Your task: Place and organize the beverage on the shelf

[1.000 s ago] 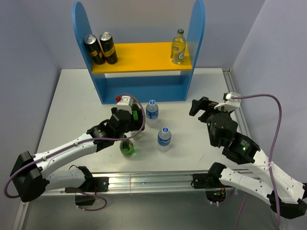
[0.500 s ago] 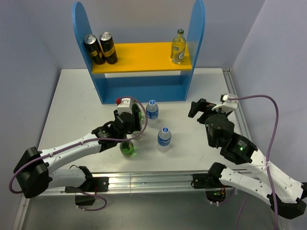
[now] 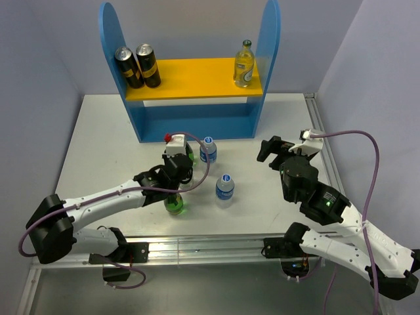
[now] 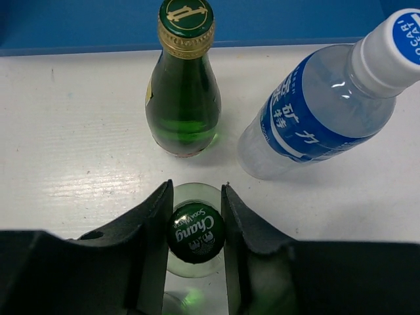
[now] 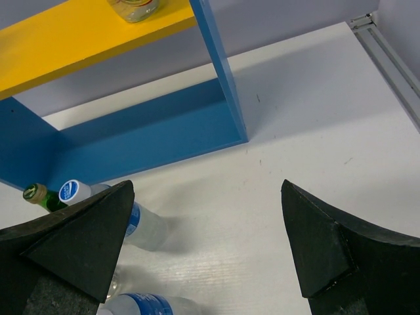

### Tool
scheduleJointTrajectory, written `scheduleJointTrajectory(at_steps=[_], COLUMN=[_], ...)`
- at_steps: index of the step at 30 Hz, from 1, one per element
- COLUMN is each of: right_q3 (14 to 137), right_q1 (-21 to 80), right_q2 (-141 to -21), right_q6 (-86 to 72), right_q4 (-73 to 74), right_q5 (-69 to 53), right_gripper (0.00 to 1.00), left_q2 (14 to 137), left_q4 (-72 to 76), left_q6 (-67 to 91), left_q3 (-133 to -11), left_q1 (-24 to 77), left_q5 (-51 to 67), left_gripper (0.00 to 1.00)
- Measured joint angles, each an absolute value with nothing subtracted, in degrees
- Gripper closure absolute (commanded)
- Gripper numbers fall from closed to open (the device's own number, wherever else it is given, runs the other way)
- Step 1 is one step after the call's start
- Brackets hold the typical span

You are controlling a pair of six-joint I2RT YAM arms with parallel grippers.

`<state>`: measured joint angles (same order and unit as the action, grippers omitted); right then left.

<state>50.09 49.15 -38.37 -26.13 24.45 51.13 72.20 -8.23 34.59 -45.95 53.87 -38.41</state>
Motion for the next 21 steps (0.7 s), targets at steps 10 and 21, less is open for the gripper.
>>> scheduleJointTrajectory(at_steps=[10, 21], right_q3=[49.39, 49.36], right_q1=[49.15, 49.15], right_q2=[-38.33, -38.02], right_q6=[-26.13, -26.13], right_q4=[24.36, 24.03], right_q5=[51.46, 51.51], right_gripper=[0.0, 0.0], left_q2=[73.93, 74.94], left_q4=[-14.35, -28.88], left_q6=[34.7, 29.02], left_q3=[-49.58, -68.75], left_q1=[55.11, 55.11], left_q5=[-40.51, -42.09], left_gripper=[1.0, 1.0])
